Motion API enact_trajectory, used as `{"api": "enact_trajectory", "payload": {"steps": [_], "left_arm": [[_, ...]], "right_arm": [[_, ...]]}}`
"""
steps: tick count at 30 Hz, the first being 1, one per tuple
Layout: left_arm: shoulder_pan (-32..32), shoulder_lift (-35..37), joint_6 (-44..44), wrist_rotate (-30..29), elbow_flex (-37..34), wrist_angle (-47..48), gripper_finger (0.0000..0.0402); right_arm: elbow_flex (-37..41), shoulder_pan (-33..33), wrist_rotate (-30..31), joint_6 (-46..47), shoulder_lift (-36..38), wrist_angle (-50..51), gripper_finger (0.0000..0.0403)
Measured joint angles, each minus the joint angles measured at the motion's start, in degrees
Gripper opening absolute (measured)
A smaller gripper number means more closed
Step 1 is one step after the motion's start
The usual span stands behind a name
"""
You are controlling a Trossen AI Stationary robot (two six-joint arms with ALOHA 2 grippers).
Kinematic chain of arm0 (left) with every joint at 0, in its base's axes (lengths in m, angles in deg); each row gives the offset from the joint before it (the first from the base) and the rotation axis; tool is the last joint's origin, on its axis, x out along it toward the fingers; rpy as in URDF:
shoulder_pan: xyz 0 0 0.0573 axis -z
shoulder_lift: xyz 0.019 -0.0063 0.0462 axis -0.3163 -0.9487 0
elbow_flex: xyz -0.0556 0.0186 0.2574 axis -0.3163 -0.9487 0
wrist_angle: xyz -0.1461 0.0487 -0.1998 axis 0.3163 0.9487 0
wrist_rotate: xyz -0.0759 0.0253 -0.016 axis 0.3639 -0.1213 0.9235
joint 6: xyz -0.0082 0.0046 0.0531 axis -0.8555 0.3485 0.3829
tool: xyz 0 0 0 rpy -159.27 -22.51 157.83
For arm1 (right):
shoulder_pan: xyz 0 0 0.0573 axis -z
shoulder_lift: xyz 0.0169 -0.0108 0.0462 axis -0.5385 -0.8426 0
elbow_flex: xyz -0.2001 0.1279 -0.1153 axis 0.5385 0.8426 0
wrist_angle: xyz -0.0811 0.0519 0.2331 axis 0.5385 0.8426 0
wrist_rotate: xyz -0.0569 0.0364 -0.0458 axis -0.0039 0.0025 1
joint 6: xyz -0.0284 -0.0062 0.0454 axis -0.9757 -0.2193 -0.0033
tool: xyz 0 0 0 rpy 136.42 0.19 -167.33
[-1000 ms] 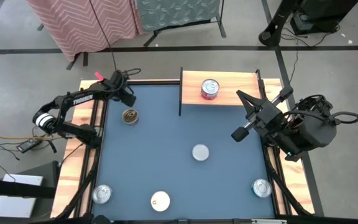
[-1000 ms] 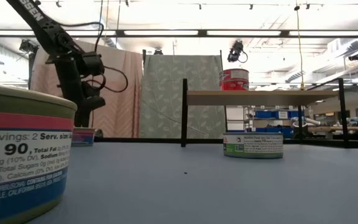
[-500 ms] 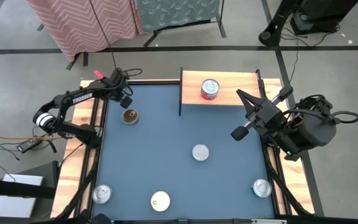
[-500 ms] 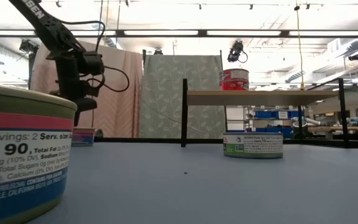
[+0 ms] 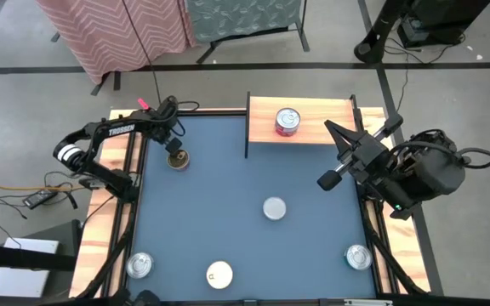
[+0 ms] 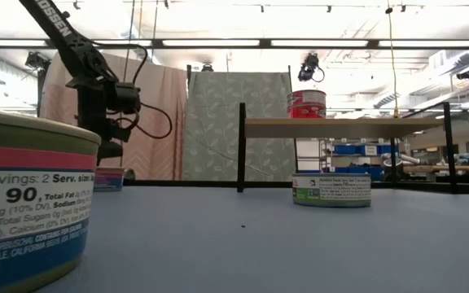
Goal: Stack canned seafood by type on shelf
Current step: Put the top green tuna can on the shelf
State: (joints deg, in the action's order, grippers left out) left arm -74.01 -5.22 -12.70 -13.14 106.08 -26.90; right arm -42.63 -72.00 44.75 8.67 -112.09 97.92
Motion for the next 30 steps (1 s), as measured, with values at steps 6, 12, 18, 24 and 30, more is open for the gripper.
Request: {"api": "enact_trajectory", "payload": {"steps": [6, 12, 18, 24, 30], "left_arm": [[0.74, 0.69, -0.76, -2.69, 0.42, 0.46, 0.0001], [1.67, 3.53, 2.25, -9.37, 3.32, -0.43, 0.0001], [1.64, 3.57, 6.65, -15.64, 4.02, -5.65, 0.0001], [1.56, 2.1, 8.3, -16.73, 3.41, -8.4, 0.0001], [1.57, 0.61, 8.58, -12.71, -0.62, -9.78, 0.0001]], "right_arm": [[0.0, 0.0, 0.01, -2.51, 0.0, -2.01, 0.0004], [0.0, 0.66, 0.0, -4.74, 0.0, -3.06, 0.0004], [0.0, 0.98, 0.01, -5.63, 0.0, -4.38, 0.0004], [0.0, 0.98, -0.01, -5.62, 0.0, -5.85, 0.0004], [0.0, 0.98, 0.0, -5.63, 0.0, -6.38, 0.0004]]}}
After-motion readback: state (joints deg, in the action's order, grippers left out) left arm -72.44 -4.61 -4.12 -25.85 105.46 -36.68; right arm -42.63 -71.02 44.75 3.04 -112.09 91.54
